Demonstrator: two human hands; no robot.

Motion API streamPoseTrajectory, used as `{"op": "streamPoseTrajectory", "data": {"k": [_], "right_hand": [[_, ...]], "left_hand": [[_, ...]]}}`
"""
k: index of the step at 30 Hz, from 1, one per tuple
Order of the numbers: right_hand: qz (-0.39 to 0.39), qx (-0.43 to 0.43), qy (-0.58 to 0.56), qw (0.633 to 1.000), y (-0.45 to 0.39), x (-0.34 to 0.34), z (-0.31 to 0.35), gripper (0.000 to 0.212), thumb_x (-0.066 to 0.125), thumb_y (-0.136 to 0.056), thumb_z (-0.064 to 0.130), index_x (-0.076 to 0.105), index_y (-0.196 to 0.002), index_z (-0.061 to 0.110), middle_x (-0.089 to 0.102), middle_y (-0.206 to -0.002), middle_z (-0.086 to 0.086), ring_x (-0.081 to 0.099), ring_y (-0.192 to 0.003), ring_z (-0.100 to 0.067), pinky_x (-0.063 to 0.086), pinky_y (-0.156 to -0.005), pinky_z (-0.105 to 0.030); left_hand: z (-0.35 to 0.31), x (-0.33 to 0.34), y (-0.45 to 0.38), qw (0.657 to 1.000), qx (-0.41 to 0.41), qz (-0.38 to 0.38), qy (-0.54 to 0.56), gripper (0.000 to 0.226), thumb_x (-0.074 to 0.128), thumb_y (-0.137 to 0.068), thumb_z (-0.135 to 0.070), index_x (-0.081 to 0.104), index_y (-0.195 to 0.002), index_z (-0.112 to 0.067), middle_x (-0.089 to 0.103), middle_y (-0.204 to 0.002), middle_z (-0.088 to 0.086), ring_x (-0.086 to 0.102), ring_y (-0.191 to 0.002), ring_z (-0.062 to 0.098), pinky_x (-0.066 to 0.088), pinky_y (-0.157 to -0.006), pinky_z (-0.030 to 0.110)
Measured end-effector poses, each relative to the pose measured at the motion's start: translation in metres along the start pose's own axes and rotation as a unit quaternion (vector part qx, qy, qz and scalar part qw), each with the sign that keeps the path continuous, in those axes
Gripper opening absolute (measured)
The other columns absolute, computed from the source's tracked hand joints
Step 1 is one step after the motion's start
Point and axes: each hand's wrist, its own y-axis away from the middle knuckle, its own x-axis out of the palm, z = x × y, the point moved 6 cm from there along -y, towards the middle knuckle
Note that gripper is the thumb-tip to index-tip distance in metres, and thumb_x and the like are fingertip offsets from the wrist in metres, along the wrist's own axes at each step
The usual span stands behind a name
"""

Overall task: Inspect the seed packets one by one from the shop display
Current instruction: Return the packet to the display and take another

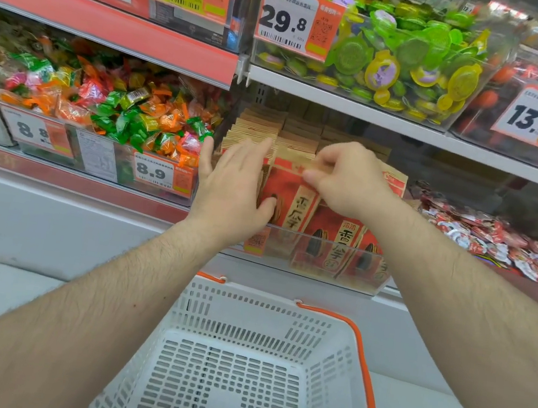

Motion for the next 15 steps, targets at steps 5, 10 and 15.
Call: {"op": "streamPoseTrajectory", "data": {"k": [5, 10, 15], "right_hand": [[-0.202, 0.021, -0.223, 0.953, 0.010, -0.023, -0.016, 0.011, 0.060, -0.094, 0.027, 0.058, -0.084, 0.023, 0.055, -0.074, 0.013, 0.054, -0.076, -0.014, 0.037, -0.068, -0.026], [-0.314, 0.119, -0.411, 0.847, 0.023, -0.030, -0.044, 0.010, 0.056, -0.095, 0.021, 0.058, -0.085, 0.018, 0.063, -0.080, 0.002, 0.061, -0.074, -0.015, 0.050, -0.071, -0.033], [-0.221, 0.168, -0.496, 0.823, 0.034, -0.014, -0.054, 0.019, 0.051, -0.098, 0.020, 0.055, -0.080, 0.019, 0.066, -0.076, -0.003, 0.065, -0.074, -0.021, 0.057, -0.079, -0.049]], "left_hand": [[0.005, 0.000, 0.001, 1.000, -0.017, 0.013, -0.009, 0.090, 0.068, -0.085, -0.040, 0.019, -0.155, -0.011, 0.025, -0.162, 0.003, 0.006, -0.153, 0.020, -0.019, -0.117, 0.049], [0.008, -0.001, 0.006, 0.999, -0.033, 0.022, 0.009, 0.093, 0.067, -0.083, -0.044, 0.018, -0.156, -0.012, 0.018, -0.164, 0.003, 0.003, -0.153, 0.021, -0.015, -0.118, 0.050], [0.006, -0.018, 0.013, 0.996, -0.007, -0.020, 0.090, 0.088, 0.047, -0.074, -0.057, 0.035, -0.148, -0.010, 0.037, -0.152, 0.007, 0.024, -0.144, 0.026, 0.008, -0.119, 0.051]]}}
